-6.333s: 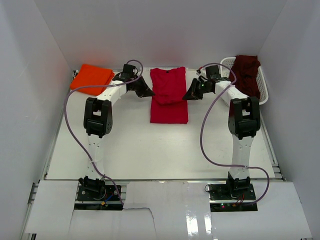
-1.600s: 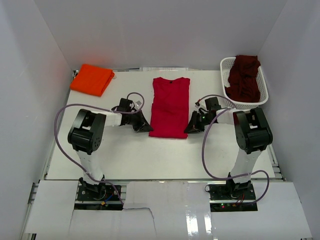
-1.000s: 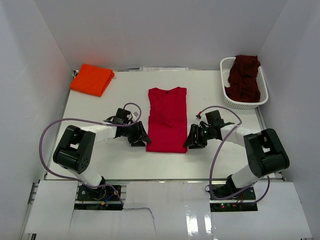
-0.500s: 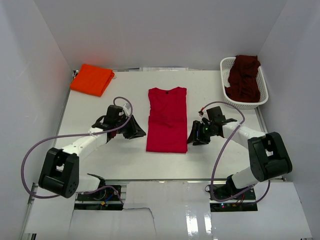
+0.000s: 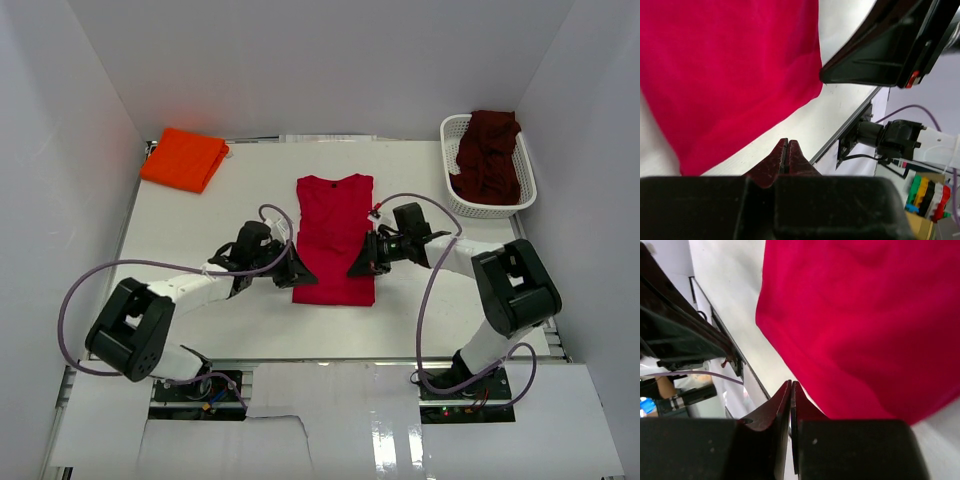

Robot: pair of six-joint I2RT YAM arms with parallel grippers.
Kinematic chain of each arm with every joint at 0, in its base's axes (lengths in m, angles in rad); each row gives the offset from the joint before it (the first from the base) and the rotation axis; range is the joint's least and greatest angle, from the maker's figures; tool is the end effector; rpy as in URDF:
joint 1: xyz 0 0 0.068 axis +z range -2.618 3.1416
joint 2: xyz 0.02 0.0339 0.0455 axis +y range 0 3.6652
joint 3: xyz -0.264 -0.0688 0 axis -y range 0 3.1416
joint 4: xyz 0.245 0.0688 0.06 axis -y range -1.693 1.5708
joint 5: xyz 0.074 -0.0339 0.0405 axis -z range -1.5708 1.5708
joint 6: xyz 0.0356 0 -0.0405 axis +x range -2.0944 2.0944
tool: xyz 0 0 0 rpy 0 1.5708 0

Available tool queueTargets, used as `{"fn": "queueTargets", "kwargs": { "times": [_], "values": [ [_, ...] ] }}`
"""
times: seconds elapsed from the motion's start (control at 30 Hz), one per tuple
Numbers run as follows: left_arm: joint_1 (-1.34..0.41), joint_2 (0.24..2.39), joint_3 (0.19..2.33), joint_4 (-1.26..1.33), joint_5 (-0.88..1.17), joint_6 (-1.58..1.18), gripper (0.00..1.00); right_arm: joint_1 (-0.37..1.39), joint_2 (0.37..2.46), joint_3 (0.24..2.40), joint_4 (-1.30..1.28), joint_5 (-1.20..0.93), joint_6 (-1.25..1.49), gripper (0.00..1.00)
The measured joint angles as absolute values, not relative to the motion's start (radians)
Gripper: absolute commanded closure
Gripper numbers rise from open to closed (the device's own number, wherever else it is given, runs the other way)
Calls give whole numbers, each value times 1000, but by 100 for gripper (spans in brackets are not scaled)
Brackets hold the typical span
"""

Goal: Fold and stack the t-shirts
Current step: Fold the folded rectangular tshirt in 1/3 of the way

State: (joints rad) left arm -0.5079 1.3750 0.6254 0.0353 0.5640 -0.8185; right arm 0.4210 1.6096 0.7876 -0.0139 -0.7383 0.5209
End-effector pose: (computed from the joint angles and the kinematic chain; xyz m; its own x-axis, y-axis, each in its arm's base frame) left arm 0.2245 -0.1467 0.1813 -0.9489 -0.1780 -0.2606 0.1041 0.6030 -0.7909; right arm 0.2715 0.1478 0.1642 -0.9427 -0.0188 -0.3331 -0.2824 0.5764 0.7668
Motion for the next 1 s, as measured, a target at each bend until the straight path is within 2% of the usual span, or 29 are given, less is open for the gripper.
{"fn": "queueTargets", "kwargs": {
  "times": [0.4, 1.0],
  "values": [
    [-611, 1677, 629, 327, 588, -876, 100, 475, 1927, 962, 267, -886, 648, 92],
    [-622, 1727, 549, 479, 571, -920, 100, 517, 2128, 1023, 441, -914, 720, 92]
  ]
}}
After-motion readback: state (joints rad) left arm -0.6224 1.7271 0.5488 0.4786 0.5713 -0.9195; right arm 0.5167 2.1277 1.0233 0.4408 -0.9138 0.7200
